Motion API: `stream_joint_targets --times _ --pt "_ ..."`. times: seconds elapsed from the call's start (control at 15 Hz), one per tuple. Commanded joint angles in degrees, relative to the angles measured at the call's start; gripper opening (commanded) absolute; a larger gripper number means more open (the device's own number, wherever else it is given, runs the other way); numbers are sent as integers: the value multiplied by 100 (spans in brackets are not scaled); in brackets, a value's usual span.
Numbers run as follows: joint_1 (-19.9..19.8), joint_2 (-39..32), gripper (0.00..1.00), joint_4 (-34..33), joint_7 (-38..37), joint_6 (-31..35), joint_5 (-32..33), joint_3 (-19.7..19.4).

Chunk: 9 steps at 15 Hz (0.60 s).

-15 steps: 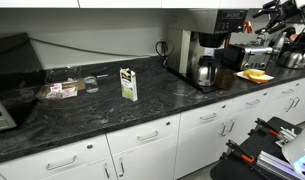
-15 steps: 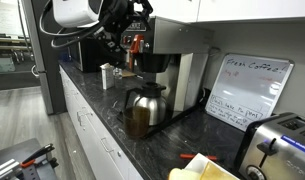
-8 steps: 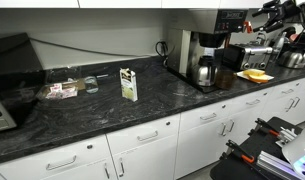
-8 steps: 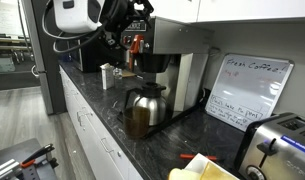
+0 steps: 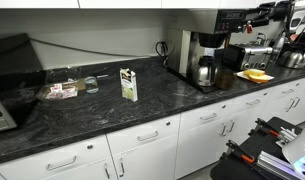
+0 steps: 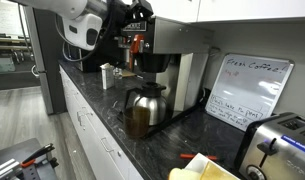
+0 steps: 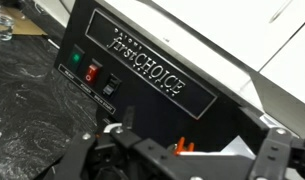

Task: Use the coffee machine to put some water in the cup

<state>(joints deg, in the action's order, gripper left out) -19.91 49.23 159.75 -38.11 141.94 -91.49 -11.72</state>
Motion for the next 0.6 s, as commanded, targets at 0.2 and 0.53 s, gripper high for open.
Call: stream_joint_targets --times 0.2,0.53 --pt "-20 -123 100 13 169 1348 -1359 698" --pt "215 -76 100 50 100 2305 -2012 988"
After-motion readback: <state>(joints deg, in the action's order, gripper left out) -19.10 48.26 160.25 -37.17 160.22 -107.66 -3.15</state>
